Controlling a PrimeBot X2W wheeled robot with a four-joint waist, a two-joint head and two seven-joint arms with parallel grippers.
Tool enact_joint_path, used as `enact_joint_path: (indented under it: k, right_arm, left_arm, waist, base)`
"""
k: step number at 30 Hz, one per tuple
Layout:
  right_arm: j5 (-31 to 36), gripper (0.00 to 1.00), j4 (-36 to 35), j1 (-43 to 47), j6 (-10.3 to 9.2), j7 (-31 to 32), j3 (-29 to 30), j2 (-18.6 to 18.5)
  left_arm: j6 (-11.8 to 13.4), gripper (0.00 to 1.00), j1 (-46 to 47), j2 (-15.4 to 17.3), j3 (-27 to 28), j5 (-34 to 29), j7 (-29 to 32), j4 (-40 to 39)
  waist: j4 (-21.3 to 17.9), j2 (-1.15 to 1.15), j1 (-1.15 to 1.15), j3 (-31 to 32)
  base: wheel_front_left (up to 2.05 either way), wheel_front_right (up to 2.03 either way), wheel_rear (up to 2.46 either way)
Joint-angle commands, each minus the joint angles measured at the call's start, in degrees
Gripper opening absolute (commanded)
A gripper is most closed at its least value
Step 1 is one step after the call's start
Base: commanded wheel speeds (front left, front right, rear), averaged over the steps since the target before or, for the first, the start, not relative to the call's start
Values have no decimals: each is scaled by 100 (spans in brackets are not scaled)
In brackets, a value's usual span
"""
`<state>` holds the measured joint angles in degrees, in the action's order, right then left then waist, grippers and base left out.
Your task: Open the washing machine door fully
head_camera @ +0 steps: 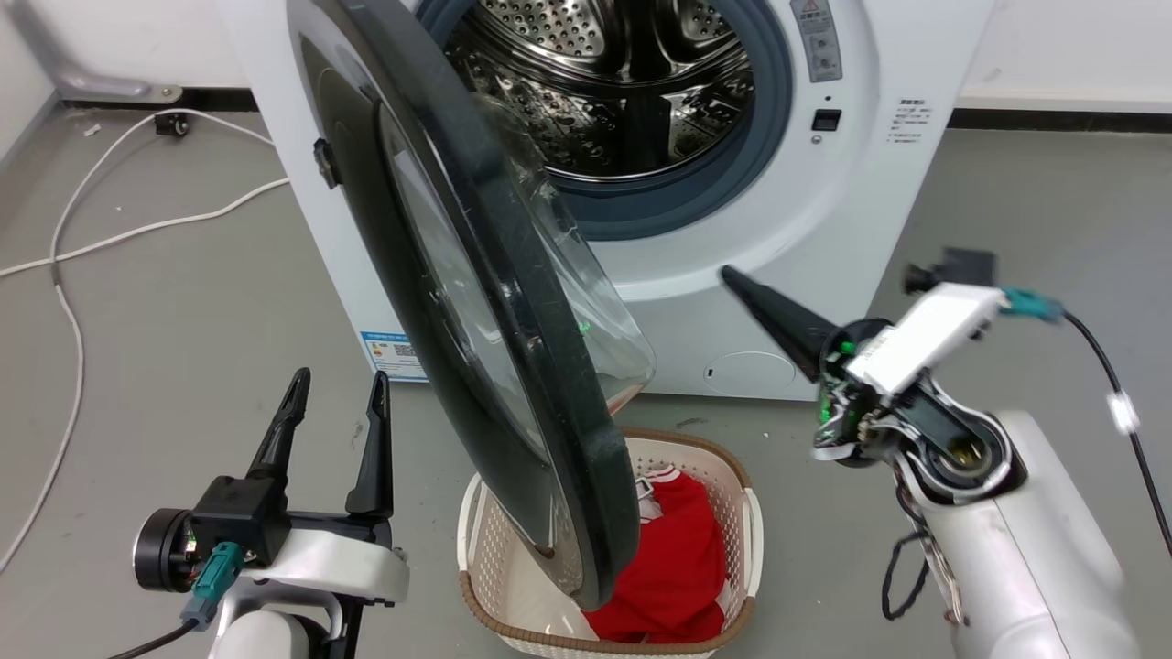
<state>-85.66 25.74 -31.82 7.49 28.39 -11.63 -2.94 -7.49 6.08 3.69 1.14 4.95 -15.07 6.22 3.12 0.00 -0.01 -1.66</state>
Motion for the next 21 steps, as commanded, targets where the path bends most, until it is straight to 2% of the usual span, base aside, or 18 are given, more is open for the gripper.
enact_joint_path:
  k: [1, 4, 11, 13, 14, 17, 21]
  right_arm:
    - [-37, 0, -63, 216, 0, -360, 139, 11]
    - [96, 0, -141, 549, 0, -1004, 397, 11]
    - [262, 2, -553, 1467, 0, -1984, 973, -52]
    - [395, 83, -728, 1723, 0, -2226, 1058, -64]
    - [485, 100, -810, 1844, 0, -2353, 1100, -69]
    - [977, 100, -1064, 2191, 0, -2812, 1159, -152]
    - [2050, 100, -1285, 2512, 0, -3489, 1153, -231]
  left_arm:
    - [0, 100, -54, 1, 41, -22, -14, -17]
    - [1, 100, -104, -2, 92, -46, -14, 1]
    - [2, 100, -150, -20, 176, -50, -14, 57]
    - [2, 100, -178, -28, 180, -51, -13, 62]
    - [2, 100, -185, -29, 181, -52, -14, 64]
    - [2, 100, -198, -31, 174, -63, -14, 74]
    - [1, 100, -198, -32, 165, -67, -14, 82]
  waist:
    - [-56, 0, 1, 3]
    - [-135, 0, 1, 29]
    - [-243, 0, 1, 124]
    - [-261, 0, 1, 150]
    - [-266, 0, 1, 157]
    - [-277, 0, 1, 178]
    - [-282, 0, 1, 201]
  base:
    - [0, 0, 0]
    - [0, 0, 0]
    - [0, 0, 0]
    - [0, 0, 0]
    - [0, 0, 0]
    - [0, 0, 0]
    - [0, 0, 0]
